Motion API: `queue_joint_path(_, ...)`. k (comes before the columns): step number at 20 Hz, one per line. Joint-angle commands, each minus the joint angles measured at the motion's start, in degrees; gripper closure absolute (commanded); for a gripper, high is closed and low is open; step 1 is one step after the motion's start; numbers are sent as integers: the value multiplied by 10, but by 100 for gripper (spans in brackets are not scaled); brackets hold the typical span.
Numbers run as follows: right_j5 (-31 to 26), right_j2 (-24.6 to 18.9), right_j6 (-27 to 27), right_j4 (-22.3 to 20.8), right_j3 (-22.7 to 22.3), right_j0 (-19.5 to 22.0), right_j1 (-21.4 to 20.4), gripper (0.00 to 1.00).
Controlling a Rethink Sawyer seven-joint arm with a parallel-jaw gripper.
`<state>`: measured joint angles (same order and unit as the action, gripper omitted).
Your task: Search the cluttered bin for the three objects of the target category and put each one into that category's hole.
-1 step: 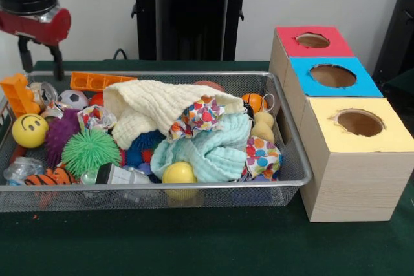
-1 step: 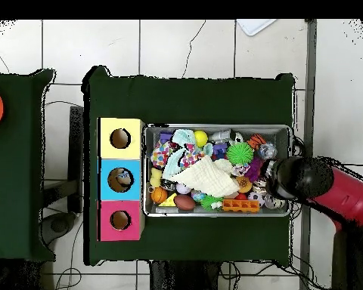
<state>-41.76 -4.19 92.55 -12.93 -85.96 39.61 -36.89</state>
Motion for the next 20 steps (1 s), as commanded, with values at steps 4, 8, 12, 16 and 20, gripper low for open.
queue_joint_path(4, -82, -103, -183, -62, 98, 40, 82, 0)
queue_joint_path(8, -96, -123, -207, -80, 130, 59, 106, 0)
queue_joint_path(12, -144, -143, -241, -92, 205, 82, 134, 0)
queue_joint_path(16, -156, -157, -231, -104, 232, 73, 157, 0)
queue_joint_path(20, -143, -162, -207, -112, 213, 66, 153, 0)
